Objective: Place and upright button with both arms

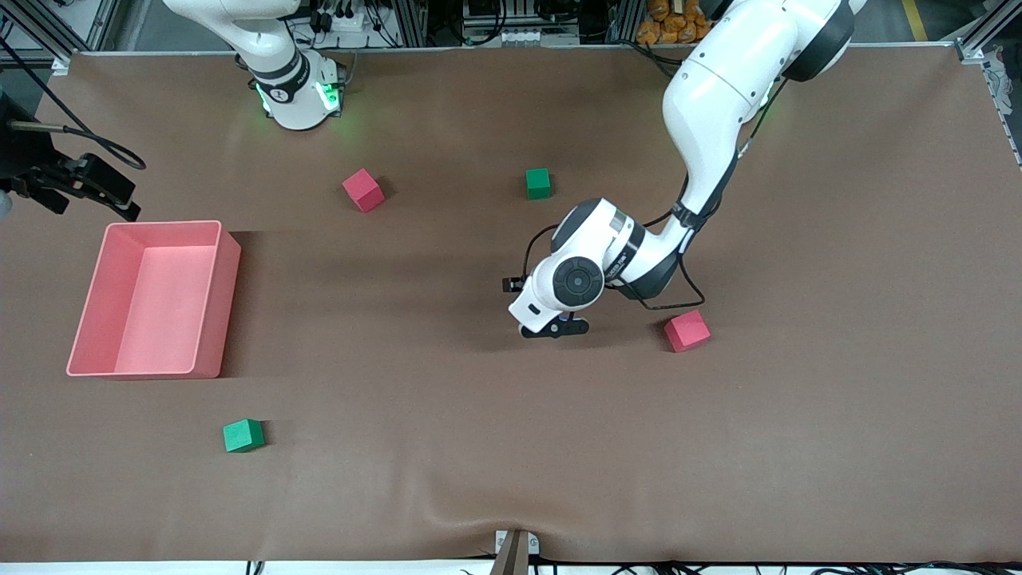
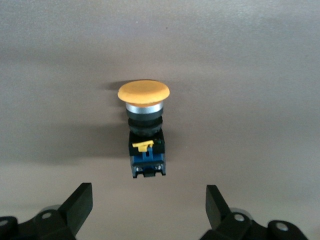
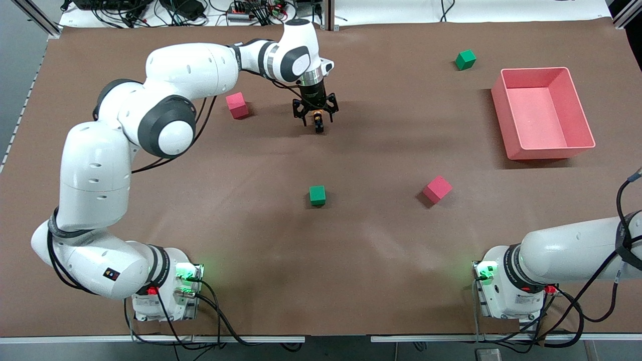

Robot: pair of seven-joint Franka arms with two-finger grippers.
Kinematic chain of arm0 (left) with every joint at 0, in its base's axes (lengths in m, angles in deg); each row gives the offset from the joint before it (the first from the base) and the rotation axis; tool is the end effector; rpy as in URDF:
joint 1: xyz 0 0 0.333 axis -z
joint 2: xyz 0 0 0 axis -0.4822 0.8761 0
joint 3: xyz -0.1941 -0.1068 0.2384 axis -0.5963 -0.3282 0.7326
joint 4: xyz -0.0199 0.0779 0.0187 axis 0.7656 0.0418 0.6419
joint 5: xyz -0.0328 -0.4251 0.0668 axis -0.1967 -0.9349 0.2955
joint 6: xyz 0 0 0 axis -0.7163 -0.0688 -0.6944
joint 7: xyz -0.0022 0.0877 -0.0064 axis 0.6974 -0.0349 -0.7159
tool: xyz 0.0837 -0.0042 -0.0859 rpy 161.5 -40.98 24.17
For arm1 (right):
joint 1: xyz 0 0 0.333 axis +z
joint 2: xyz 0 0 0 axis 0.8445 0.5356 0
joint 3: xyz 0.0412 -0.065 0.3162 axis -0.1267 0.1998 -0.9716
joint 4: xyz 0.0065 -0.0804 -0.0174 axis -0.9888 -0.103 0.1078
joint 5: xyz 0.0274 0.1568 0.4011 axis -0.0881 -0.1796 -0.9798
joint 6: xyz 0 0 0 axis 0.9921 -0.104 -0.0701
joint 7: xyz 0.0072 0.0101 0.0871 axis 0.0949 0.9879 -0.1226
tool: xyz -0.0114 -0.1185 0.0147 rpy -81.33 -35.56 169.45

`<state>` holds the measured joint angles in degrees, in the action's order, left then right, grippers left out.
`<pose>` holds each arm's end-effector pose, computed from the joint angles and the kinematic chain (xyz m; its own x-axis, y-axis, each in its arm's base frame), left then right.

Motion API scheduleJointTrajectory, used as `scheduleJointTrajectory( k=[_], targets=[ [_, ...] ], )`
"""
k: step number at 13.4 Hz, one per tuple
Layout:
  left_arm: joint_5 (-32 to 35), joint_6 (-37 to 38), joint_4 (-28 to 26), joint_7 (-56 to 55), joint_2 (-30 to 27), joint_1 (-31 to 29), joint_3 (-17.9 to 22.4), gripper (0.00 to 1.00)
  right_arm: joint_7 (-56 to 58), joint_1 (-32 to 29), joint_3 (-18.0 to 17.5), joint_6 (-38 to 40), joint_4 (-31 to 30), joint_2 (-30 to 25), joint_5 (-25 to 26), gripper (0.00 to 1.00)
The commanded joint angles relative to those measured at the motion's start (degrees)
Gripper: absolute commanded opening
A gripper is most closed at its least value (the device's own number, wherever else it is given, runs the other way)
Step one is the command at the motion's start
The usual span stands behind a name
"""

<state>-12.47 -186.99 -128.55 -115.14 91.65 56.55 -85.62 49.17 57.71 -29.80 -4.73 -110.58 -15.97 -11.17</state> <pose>0.5691 -0.4926 0.1787 0.9368 0.0546 -0.3457 0.0985 -0.9890 0.1107 0.5836 0.0272 0.6586 0.9907 -0.1081 0.0829 -0.1089 -0.9940 0.0047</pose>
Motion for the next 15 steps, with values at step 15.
scheduleJointTrajectory(
  k=[15],
  targets=[
    [-0.9, -3.0, 2.9, 1.2, 4.2, 0.8, 1.9, 0.70, 2.0, -0.5, -0.7, 2.9, 1.3, 0.3, 0.9, 1.00]
  ],
)
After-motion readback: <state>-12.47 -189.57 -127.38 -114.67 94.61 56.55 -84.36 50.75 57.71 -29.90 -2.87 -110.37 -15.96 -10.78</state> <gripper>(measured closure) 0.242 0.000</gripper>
